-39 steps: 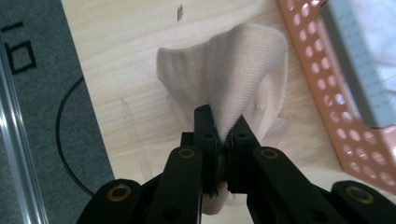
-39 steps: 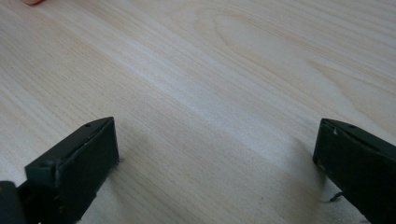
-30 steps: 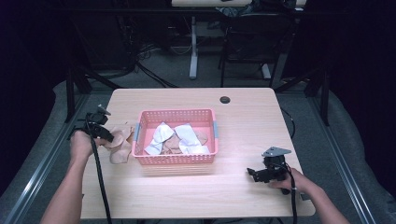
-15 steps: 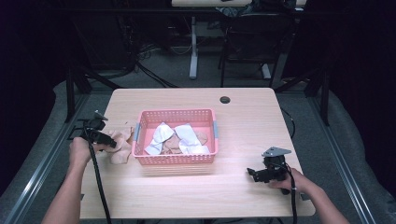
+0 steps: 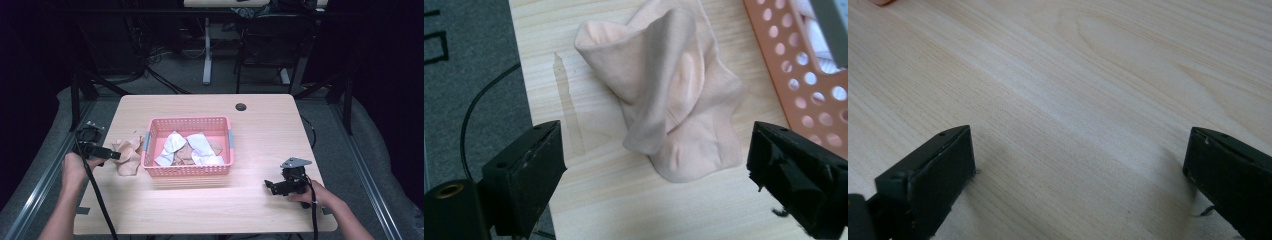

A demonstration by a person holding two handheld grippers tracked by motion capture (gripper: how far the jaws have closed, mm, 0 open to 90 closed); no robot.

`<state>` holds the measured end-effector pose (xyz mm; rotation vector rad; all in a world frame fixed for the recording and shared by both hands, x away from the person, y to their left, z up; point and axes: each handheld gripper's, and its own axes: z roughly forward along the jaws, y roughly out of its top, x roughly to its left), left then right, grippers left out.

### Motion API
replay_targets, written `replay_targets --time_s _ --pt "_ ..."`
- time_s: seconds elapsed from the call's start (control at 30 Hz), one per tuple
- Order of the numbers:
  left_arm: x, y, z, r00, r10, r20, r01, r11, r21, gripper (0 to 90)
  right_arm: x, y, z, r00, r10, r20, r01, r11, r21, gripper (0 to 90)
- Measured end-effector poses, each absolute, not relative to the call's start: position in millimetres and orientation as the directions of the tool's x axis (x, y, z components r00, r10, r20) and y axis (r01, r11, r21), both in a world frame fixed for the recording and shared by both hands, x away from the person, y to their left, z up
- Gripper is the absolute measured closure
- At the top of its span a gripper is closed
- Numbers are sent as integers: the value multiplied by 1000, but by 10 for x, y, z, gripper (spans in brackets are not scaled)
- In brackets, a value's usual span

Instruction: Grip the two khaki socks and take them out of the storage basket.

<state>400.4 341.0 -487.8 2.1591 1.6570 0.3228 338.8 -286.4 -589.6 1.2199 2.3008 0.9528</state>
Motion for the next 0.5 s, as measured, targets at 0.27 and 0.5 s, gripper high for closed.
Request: replay_targets --time_s 0.27,0.5 --pt "3675 3366 -5040 272 961 -49 854 -217 473 2 3387 -2863 -5896 -558 830 -7 582 397 709 0" --pt "3470 3367 -5334 239 970 -44 875 -195 444 1 3387 -2863 -5896 -558 830 -7 582 397 710 0"
